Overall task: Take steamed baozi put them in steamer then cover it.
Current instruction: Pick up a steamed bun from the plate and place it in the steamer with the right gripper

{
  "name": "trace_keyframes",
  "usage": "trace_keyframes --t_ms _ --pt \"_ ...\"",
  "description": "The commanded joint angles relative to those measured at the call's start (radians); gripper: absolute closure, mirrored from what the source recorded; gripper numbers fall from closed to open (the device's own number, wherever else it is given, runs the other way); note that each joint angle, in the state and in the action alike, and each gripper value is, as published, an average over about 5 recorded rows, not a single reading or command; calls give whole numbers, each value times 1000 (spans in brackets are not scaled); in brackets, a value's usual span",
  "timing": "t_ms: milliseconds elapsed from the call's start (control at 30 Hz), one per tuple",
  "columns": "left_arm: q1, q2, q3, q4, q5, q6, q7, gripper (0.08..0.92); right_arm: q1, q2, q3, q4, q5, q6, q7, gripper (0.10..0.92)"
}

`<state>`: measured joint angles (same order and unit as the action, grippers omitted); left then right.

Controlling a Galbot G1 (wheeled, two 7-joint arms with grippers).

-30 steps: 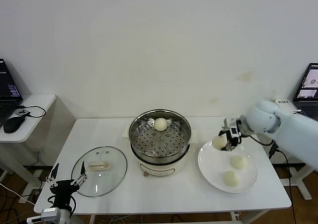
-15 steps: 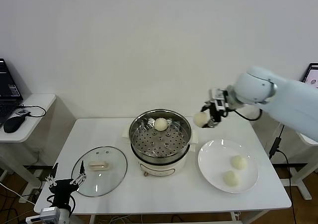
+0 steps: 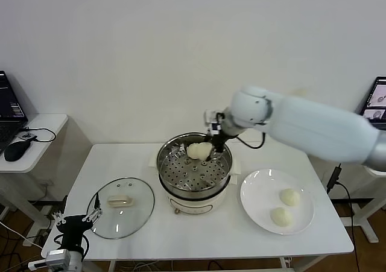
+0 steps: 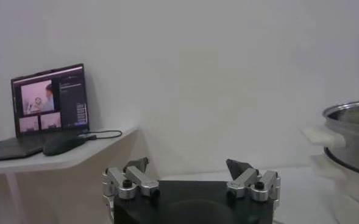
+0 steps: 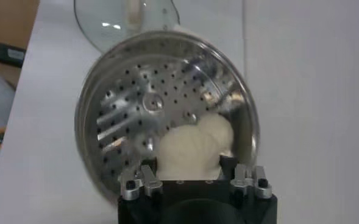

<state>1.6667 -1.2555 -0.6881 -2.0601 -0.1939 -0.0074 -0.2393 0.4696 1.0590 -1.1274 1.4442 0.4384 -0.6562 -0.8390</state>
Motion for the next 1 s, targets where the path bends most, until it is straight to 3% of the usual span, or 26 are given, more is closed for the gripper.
trace_keyframes --t_ms 33,833,1000 --pt "-3 2 -1 9 -1 -1 0 177 -79 173 -2 -154 -2 -13 33 380" --pt "-16 -3 1 19 -3 -3 0 177 -166 286 42 -320 -54 7 97 376" --pt "-16 -4 2 17 -2 -2 -1 177 -157 257 37 -283 -59 4 66 290"
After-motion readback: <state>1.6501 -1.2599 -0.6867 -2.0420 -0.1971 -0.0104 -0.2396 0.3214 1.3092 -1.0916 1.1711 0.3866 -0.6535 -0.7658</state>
